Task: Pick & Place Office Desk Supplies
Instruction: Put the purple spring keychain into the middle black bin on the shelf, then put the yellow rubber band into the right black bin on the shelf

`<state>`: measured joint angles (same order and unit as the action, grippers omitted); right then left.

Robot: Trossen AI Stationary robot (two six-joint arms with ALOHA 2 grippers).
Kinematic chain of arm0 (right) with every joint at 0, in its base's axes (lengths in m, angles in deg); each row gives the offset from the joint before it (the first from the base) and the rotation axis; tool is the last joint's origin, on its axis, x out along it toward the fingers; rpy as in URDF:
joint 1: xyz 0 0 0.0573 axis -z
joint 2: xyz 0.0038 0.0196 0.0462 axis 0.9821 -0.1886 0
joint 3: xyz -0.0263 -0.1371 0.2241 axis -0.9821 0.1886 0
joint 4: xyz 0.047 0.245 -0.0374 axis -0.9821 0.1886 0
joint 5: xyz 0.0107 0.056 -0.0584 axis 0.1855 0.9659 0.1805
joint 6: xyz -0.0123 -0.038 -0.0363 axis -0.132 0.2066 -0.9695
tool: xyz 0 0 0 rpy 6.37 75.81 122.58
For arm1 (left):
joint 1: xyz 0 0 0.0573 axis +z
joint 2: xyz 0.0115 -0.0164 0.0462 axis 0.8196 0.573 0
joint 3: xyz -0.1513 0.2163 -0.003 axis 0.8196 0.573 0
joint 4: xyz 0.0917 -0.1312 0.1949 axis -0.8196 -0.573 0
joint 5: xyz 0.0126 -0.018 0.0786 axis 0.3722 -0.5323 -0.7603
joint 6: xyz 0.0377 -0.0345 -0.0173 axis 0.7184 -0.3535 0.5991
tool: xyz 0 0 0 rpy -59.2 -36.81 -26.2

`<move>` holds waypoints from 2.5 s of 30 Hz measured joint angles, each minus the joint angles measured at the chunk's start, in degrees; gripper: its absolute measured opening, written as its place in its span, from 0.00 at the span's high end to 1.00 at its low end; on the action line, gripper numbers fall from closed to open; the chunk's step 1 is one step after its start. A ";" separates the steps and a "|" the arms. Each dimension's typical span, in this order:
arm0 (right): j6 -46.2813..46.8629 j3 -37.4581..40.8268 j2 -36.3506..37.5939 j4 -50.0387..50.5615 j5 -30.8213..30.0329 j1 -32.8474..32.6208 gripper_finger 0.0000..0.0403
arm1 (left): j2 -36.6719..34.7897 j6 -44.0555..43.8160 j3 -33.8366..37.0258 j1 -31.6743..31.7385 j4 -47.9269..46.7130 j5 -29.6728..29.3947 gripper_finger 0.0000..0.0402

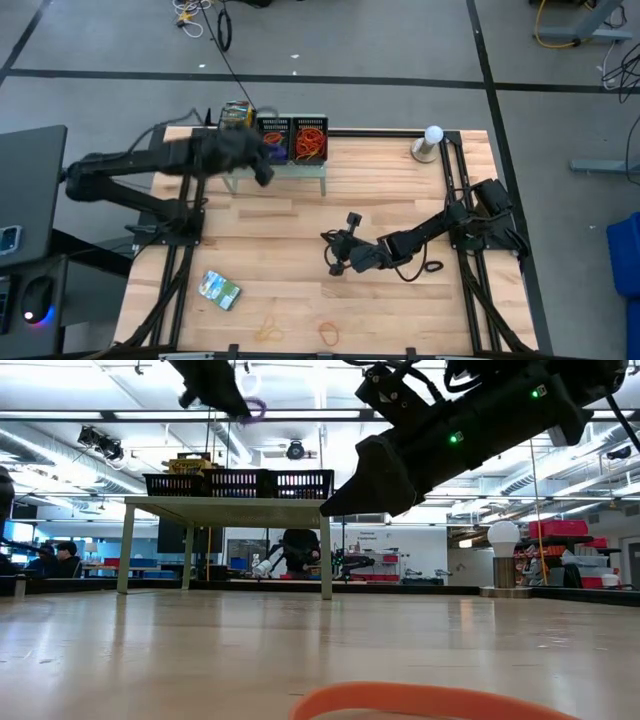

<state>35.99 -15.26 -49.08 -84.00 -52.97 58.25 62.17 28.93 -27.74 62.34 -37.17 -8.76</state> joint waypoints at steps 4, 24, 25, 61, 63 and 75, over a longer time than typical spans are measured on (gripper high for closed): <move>0.00 0.00 0.00 -0.04 0.00 -0.02 0.98 | 1.68 2.65 -0.55 13.11 -0.80 14.39 0.94; -0.02 0.00 -0.02 -0.04 0.20 -0.04 0.99 | 7.34 7.56 -1.26 24.23 -3.73 24.06 0.56; -0.02 0.00 -0.02 -0.04 0.20 -0.04 0.99 | 7.33 7.80 -2.01 23.90 -4.38 24.04 0.55; 3.87 26.38 24.70 -13.28 10.86 2.49 0.98 | 19.72 -16.40 6.92 -34.11 20.95 7.53 0.98; 4.01 26.38 24.70 -12.94 10.83 2.49 0.98 | 22.35 -21.61 3.12 -36.00 14.07 7.96 0.98; 1.96 26.38 24.68 -12.95 10.51 3.02 0.97 | 44.53 -50.71 -18.42 -48.22 -10.25 11.32 0.92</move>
<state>37.94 11.13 -24.41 -96.95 -42.47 61.27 106.70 -21.78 -46.16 14.13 -47.42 2.56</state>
